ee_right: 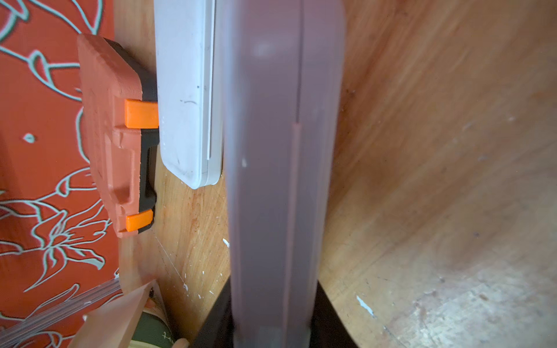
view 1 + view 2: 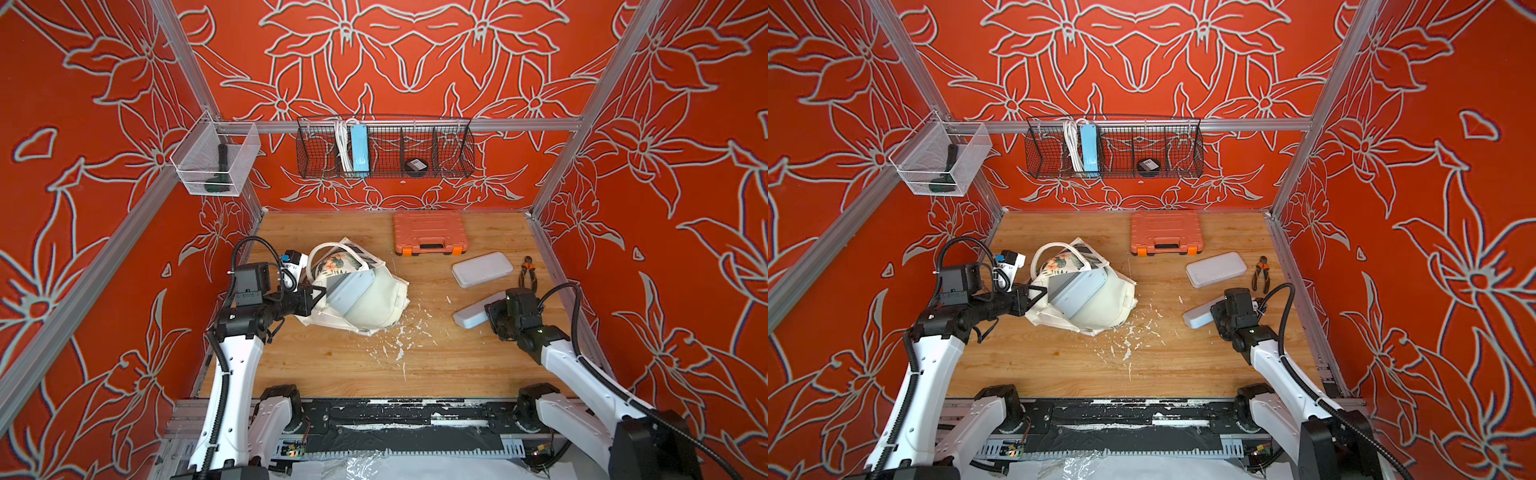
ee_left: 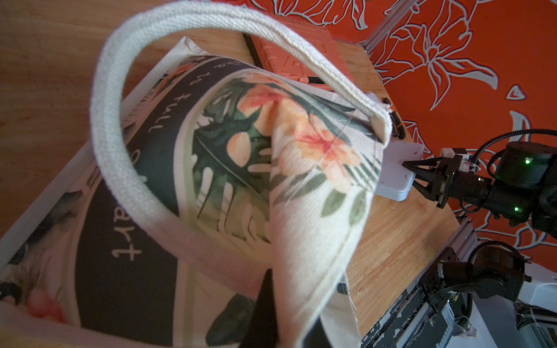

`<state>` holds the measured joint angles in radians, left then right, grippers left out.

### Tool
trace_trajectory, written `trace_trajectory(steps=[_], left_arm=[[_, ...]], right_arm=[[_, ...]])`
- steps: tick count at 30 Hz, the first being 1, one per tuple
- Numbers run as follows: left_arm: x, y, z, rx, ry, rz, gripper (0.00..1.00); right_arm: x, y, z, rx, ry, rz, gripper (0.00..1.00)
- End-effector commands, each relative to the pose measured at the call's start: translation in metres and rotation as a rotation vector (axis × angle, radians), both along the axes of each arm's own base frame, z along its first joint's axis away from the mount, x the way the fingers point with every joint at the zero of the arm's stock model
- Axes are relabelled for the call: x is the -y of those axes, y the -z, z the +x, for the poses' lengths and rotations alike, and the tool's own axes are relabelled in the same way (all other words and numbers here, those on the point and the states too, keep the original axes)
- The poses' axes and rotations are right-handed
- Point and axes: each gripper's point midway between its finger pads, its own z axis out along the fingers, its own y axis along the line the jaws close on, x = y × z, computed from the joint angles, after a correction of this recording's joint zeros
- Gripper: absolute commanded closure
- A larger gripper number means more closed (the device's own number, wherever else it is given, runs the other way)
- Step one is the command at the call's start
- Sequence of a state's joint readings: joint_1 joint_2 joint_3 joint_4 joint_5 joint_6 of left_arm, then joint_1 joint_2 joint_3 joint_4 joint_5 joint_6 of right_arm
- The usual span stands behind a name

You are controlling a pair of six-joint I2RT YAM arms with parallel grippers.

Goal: Take out the pencil case from the canvas bag
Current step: Place the pencil case at the center of the board.

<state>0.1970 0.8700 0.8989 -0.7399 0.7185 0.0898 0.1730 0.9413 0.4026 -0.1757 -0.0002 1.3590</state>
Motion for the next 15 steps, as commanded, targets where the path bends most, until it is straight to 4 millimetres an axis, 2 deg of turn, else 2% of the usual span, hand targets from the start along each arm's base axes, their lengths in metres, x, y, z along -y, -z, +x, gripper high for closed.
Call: trace_trajectory(steps=[1, 5, 12, 15], left_arm=[[0.001, 0.005, -0.007, -0.022, 0.001, -0.014, 1.00], [0.001, 0.005, -0.007, -0.019, 0.000, -0.011, 1.00], [0.001, 0.004, -0.007, -0.018, -0.001, -0.010, 1.00], [0.001, 0.005, -0.007, -0.019, -0.001, -0.012, 1.00]], right_arm=[[0.016, -0.005, 0.002, 0.028, 0.086, -0.030, 0.78], [0.023, -0.007, 0.004, 0.013, 0.099, -0.072, 0.77], [0.021, 0.023, 0.005, -0.033, 0.140, -0.006, 0.76], [0.024, 0.024, 0.011, -0.021, 0.163, -0.007, 0.76]])
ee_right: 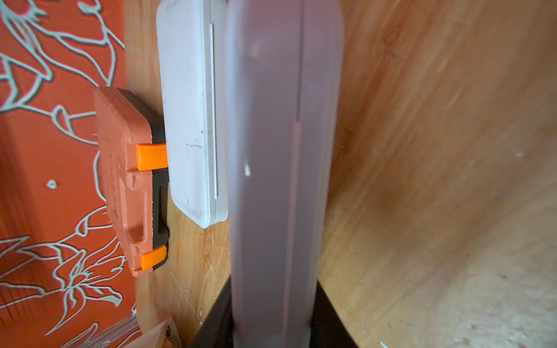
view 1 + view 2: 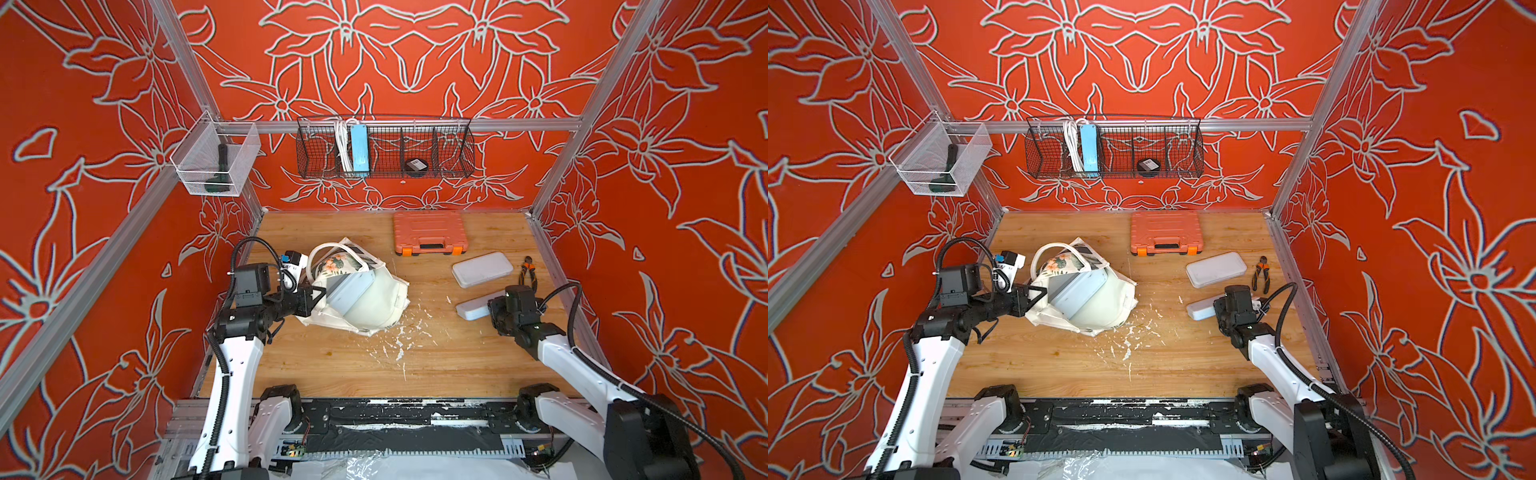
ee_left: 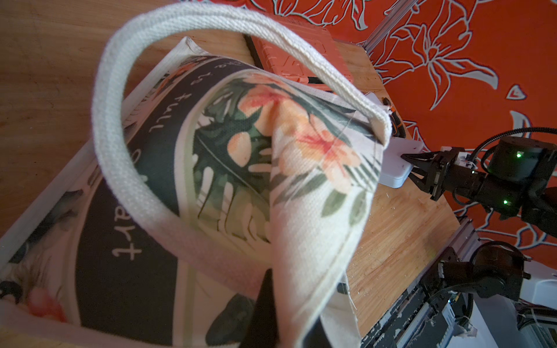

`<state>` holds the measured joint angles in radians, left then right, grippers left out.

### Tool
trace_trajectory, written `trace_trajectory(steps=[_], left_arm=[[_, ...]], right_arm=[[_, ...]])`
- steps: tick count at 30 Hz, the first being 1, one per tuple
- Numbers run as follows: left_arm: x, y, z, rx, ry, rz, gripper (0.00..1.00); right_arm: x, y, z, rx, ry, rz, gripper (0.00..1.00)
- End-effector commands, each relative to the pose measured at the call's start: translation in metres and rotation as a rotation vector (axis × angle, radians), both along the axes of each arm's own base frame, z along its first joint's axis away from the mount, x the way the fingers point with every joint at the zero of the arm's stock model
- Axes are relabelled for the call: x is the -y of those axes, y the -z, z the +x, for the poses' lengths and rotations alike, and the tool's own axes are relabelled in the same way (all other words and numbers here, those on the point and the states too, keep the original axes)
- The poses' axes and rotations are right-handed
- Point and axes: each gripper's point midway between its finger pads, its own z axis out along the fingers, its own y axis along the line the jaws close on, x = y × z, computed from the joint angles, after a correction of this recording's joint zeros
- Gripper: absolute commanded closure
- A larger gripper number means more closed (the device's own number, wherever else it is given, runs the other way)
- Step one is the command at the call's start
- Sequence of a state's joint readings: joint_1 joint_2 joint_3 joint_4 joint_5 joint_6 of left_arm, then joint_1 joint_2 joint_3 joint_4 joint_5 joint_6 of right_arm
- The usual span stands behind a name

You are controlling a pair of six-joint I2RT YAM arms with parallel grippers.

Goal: Take out the pencil case from the canvas bag
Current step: Place the pencil case at the center of the board.

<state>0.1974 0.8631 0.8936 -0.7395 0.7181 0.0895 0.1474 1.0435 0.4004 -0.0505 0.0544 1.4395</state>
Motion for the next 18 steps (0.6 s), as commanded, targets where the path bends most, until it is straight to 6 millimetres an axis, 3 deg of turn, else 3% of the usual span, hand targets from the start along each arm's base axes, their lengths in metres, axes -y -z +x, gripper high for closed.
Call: trace_trajectory(steps=[1, 7, 18], left_arm=[[0.001, 0.004, -0.006, -0.022, 0.000, -0.013, 1.00], [0.001, 0.004, -0.006, -0.024, 0.000, -0.011, 1.00], [0.001, 0.006, -0.005, -0.031, 0.003, -0.016, 1.00]], right_arm=[[0.010, 0.014, -0.004, -0.036, 0.041, -0.033, 0.76], [0.012, 0.011, 0.001, -0.096, 0.018, -0.081, 0.71], [0.010, 0.037, -0.015, -0.188, -0.004, -0.067, 0.60]])
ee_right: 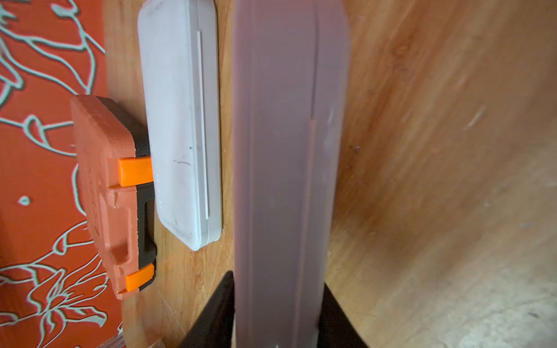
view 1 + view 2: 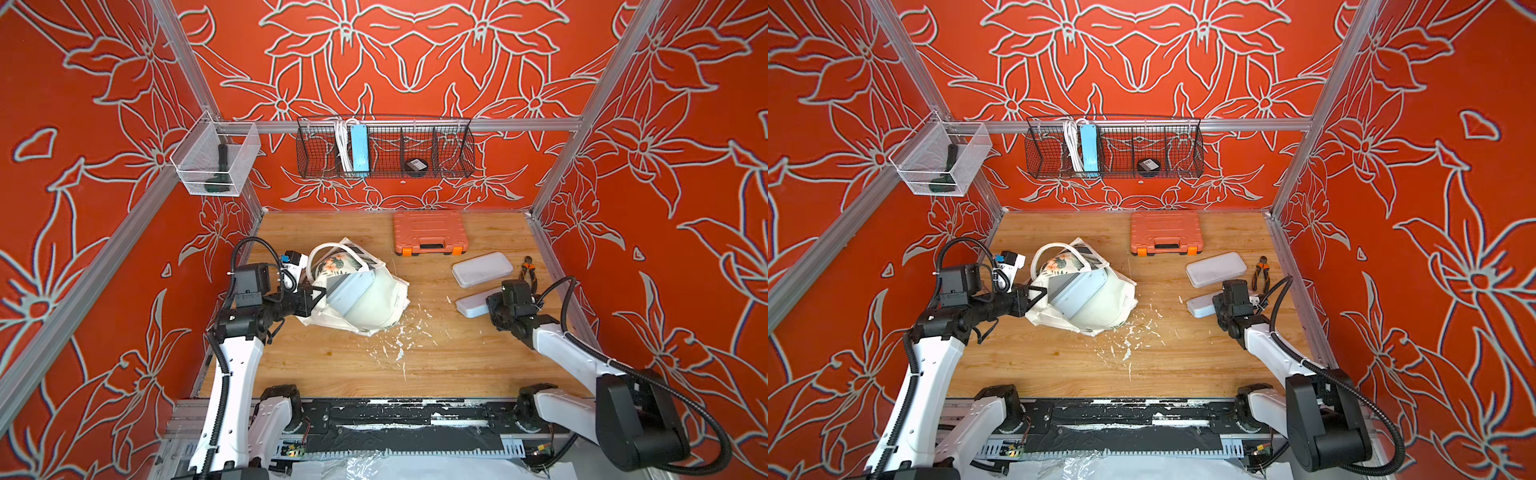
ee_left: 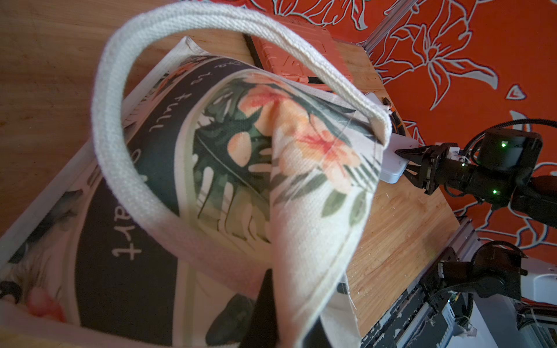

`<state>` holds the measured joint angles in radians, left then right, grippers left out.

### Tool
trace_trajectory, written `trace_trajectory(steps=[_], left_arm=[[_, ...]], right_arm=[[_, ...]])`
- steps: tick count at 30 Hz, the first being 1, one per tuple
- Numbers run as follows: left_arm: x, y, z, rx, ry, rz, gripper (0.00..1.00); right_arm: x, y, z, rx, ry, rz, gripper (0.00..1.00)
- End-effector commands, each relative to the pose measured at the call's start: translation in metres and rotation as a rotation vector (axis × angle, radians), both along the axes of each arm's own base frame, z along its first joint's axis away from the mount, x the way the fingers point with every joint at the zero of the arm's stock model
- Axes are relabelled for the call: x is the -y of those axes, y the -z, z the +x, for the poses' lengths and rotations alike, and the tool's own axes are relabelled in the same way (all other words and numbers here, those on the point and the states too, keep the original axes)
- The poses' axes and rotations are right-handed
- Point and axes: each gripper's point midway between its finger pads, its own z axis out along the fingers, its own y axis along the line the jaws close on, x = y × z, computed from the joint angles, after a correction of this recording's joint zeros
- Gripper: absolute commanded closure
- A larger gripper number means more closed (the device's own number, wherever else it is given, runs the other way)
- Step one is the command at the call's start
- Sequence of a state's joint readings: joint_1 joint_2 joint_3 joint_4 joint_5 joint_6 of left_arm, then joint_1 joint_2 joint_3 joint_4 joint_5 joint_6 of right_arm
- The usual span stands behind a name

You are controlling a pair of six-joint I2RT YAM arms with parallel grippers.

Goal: Take out the pencil case from the canvas bag
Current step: Place the pencil case at the center of the board.

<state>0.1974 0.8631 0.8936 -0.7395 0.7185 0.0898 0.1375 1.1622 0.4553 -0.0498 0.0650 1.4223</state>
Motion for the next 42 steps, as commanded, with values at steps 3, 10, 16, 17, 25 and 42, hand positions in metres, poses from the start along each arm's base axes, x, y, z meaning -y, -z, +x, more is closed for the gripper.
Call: trace_trajectory(steps=[3, 10, 16, 17, 25, 42], left_arm=[[0.001, 0.005, -0.005, -0.030, 0.002, -0.013, 1.00], [0.001, 0.005, -0.005, -0.028, 0.002, -0.013, 1.00], [0.000, 0.005, -0.005, -0.025, 0.000, -0.011, 1.00], [0.000, 0.005, -0.005, -0.024, 0.000, -0.010, 1.00], [0.000, 0.004, -0.006, -0.019, -0.001, -0.007, 1.00], [0.000, 0.003, -0.007, -0.007, -0.004, -0.006, 1.00]], right_arm=[[0.008, 0.028, -0.028, -0.155, -0.032, -0.062, 0.57], [0.007, 0.032, -0.035, -0.217, -0.066, -0.077, 0.48], [0.007, 0.033, -0.038, -0.227, -0.066, -0.076, 0.39], [0.007, 0.034, -0.039, -0.227, -0.066, -0.076, 0.38], [0.004, 0.031, -0.039, -0.203, -0.079, -0.061, 0.24], [-0.006, 0.026, -0.033, -0.161, -0.108, -0.010, 0.13]])
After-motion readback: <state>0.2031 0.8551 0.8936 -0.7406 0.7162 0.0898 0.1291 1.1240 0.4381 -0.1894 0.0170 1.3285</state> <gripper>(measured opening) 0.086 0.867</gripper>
